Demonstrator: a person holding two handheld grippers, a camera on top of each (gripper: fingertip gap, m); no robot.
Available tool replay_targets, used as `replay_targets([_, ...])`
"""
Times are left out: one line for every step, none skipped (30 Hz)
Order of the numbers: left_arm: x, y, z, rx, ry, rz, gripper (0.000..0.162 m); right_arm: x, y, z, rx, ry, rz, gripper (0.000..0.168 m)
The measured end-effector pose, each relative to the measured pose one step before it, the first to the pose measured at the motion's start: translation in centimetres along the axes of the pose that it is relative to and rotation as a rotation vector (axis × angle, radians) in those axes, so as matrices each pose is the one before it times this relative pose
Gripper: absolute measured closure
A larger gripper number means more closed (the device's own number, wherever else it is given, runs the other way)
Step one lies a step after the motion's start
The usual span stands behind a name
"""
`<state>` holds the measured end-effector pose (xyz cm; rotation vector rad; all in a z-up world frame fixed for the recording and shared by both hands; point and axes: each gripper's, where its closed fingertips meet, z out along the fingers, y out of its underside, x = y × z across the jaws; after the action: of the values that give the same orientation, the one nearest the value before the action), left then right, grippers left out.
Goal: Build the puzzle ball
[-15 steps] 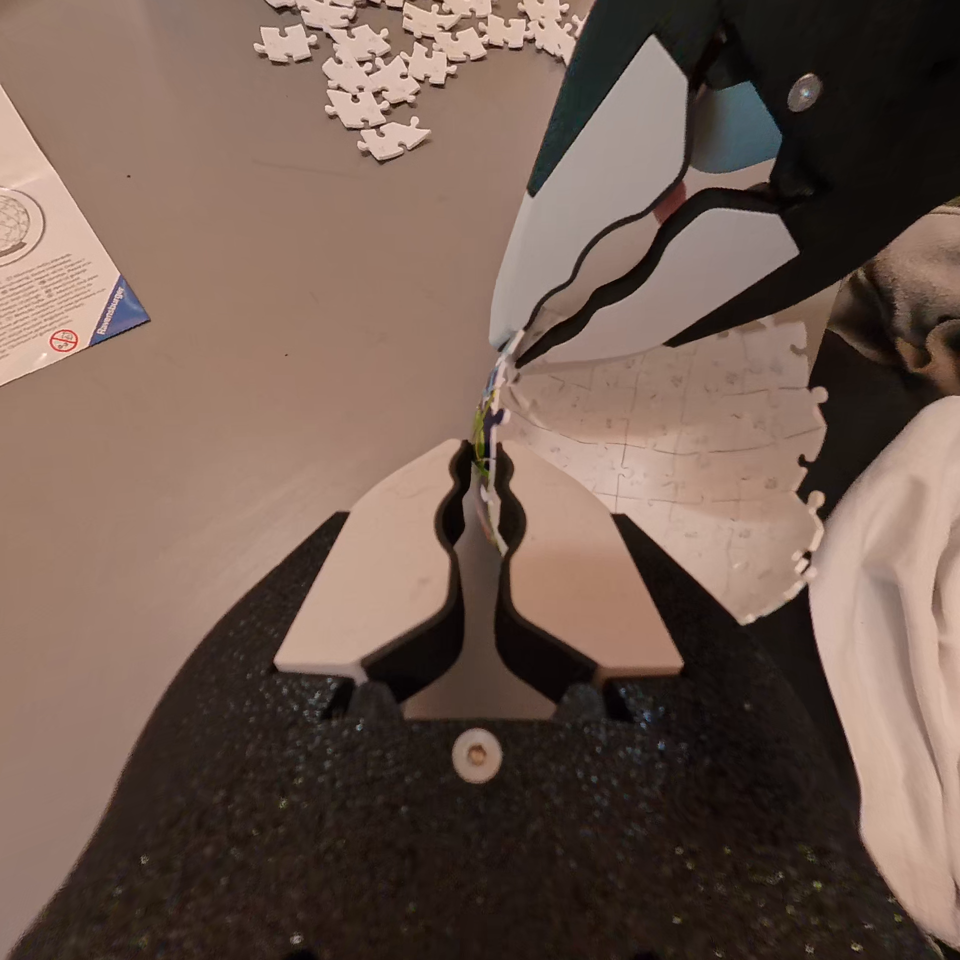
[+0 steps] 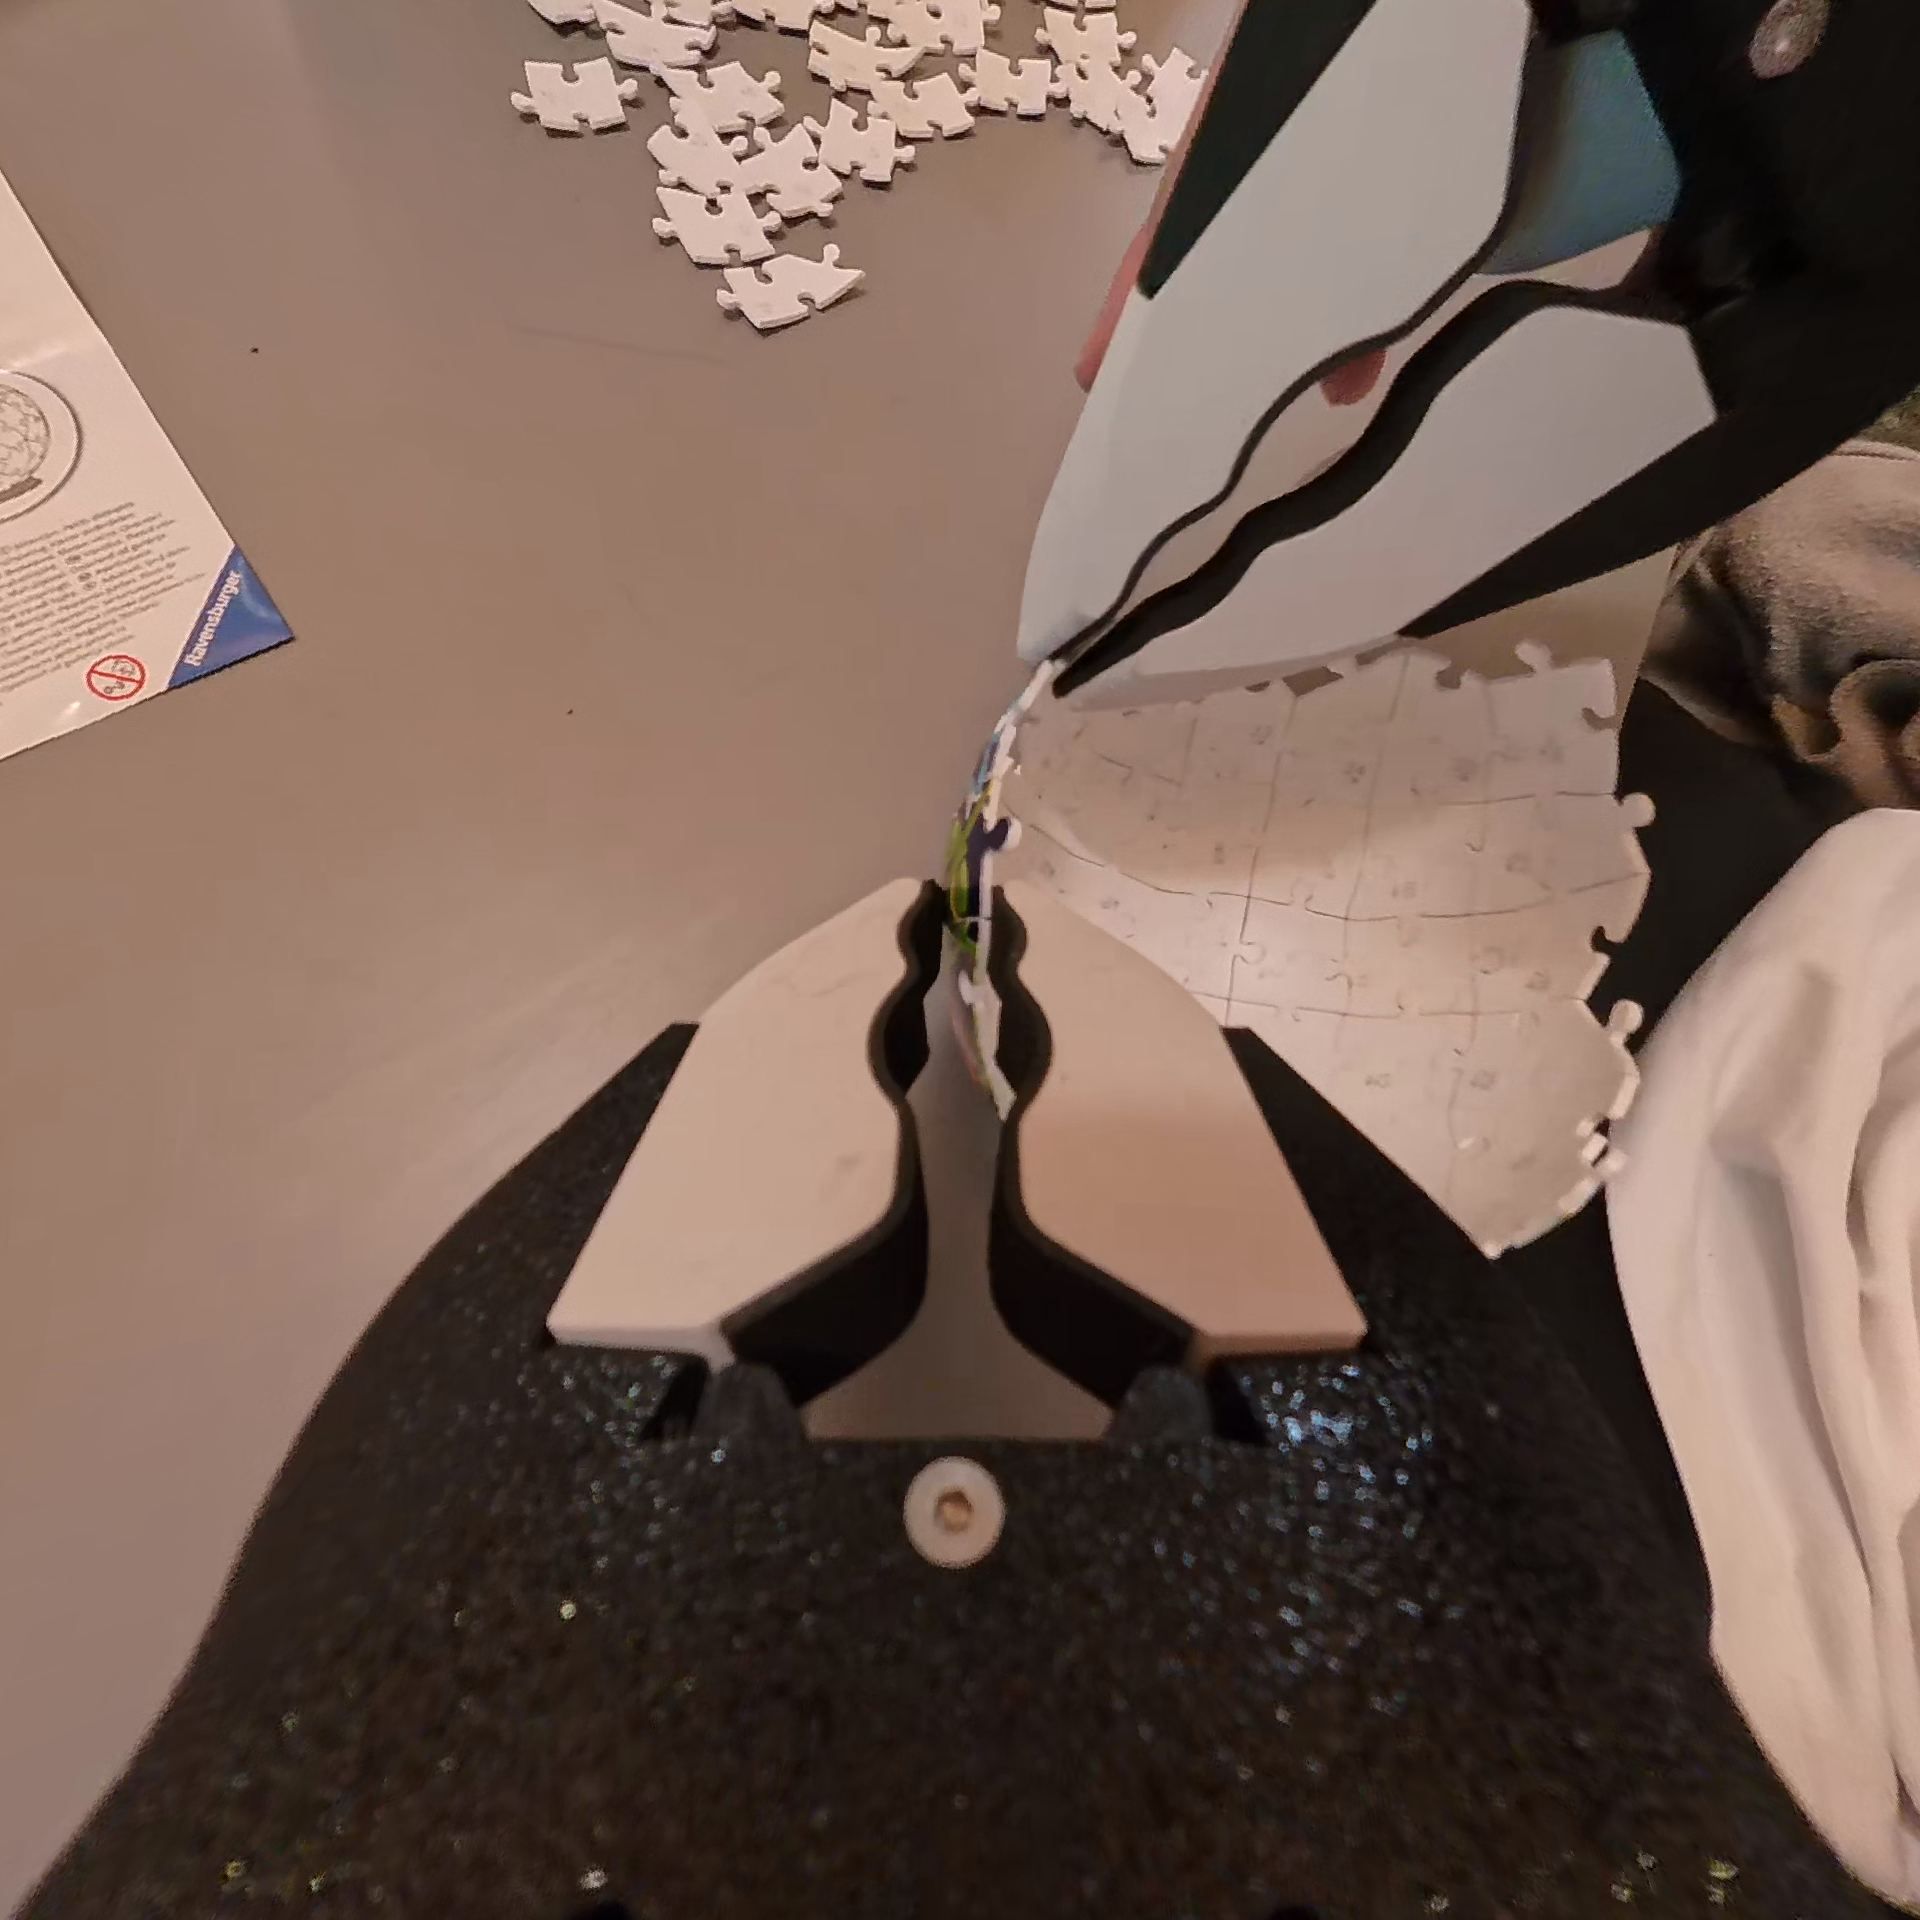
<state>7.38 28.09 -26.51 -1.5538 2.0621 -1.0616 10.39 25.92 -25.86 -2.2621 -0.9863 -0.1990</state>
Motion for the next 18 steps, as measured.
replay_targets([-0.045, 0.021, 0.015, -0.0015, -0.0025, 0.0003, 0.155, -0.082, -0.12, 0.096, 0.0082, 0.0, -0.0097, 0.164])
replay_targets([-0.013, 0.011, 0.008, -0.0008, -0.0007, -0.0002, 0.155, -0.049, -0.162, 0.075, 0.0098, 0.0, 0.0019, 0.164])
replay_targets([0.013, -0.017, -0.01, 0.0014, 0.0017, -0.0007, 0.155, 0.048, -0.014, 0.011, -0.0015, 0.0026, 0.0051, 0.164])
replay_targets([-0.003, -0.002, 0.006, 0.0009, 0.0009, -0.0009, 0.155, 0.154, -0.031, -0.073, -0.0001, 0.008, -0.0003, 0.164])
replay_targets([-0.051, 0.031, 0.007, -0.0018, -0.0033, 0.0003, 0.155, 0.203, -0.179, -0.088, 0.0113, 0.013, -0.0024, 0.165])
replay_targets([-0.078, 0.043, 0.008, -0.002, -0.0041, 0.0011, 0.155, 0.161, -0.262, -0.054, 0.0171, 0.0103, -0.0005, 0.165])
replay_targets([-0.017, 0.004, 0.016, 0.0005, 0.0004, -0.0004, 0.155, 0.076, -0.152, 0.022, 0.0109, 0.0064, -0.001, 0.165])
replay_targets([0.012, -0.021, 0.016, 0.0019, 0.0023, -0.002, 0.155, 0.078, 0.097, 0.061, -0.0058, 0.0054, -0.0055, 0.164])
replay_targets([-0.012, -0.009, 0.027, 0.001, 0.0002, -0.0018, 0.155, 0.118, 0.159, 0.065, -0.0088, 0.0106, -0.0107, 0.164])
replay_targets([-0.04, 0.002, 0.029, -0.0005, -0.0022, -0.0003, 0.155, -0.019, 0.021, 0.045, 0.0007, 0.0031, -0.0093, 0.164])
replay_targets([-0.005, 0.0, 0.017, -0.0014, -0.0017, 0.0018, 0.155, 0.041, 0.041, 0.03, -0.0001, 0.0061, 0.0, 0.163])
replay_targets([-0.012, 0.011, 0.002, -0.0012, -0.0017, 0.0025, 0.155, 0.08, 0.064, 0.046, -0.0006, 0.0058, 0.0045, 0.163])
replay_targets([0.002, 0.0, -0.008, -0.0002, -0.0012, 0.0009, 0.155, 0.096, 0.088, 0.029, -0.0018, 0.0052, 0.0037, 0.162])
replay_targets([0.004, 0.002, -0.007, 0.0004, 0.0004, -0.0007, 0.155, 0.019, 0.038, 0.035, 0.0018, 0.0004, 0.0039, 0.162])
replay_targets([0.018, -0.012, -0.01, 0.0009, 0.0017, -0.0001, 0.155, 0.043, 0.06, 0.027, -0.0003, 0.0023, 0.0048, 0.161])
replay_targets([0.039, -0.008, -0.013, 0.0015, 0.0021, 0.0012, 0.155, 0.091, 0.133, 0.041, -0.0063, 0.0054, 0.0032, 0.158])
replay_targets([0.003, -0.004, -0.009, 0.0002, 0.0, 0.0016, 0.155, 0.041, 0.109, 0.053, -0.0039, 0.0033, 0.0032, 0.156])
replay_targets([0.0, -0.001, 0.003, 0.0, -0.0001, 0.0011, 0.155, -0.113, 0.055, 0.055, -0.0007, -0.0082, 0.0034, 0.154])
